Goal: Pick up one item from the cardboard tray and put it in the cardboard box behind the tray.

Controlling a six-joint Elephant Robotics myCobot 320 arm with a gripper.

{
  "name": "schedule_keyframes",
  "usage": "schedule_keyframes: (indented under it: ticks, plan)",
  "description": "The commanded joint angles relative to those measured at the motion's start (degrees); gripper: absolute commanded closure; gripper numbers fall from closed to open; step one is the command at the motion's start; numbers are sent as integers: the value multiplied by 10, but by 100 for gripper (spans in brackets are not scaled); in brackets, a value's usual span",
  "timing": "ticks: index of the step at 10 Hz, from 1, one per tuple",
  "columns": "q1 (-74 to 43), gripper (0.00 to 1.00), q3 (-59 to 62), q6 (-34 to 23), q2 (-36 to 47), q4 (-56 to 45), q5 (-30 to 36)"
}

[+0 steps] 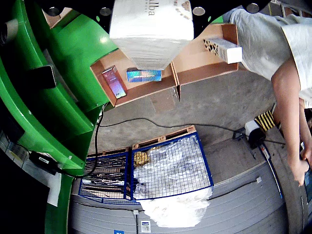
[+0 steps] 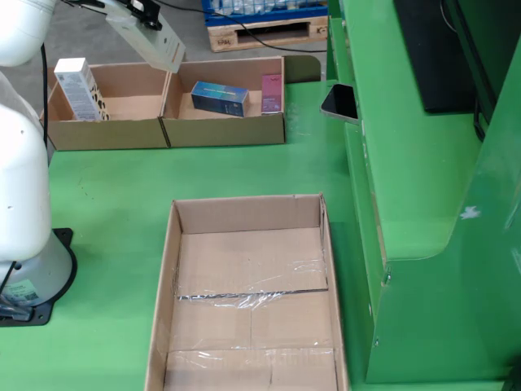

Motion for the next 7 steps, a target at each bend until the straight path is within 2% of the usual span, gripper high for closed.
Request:
schedule_keyframes:
  ticks: [1,7]
  plan:
    - [73,100,13,-4,54,-44,-1]
    - [149,100,13,3,88,-68,-2]
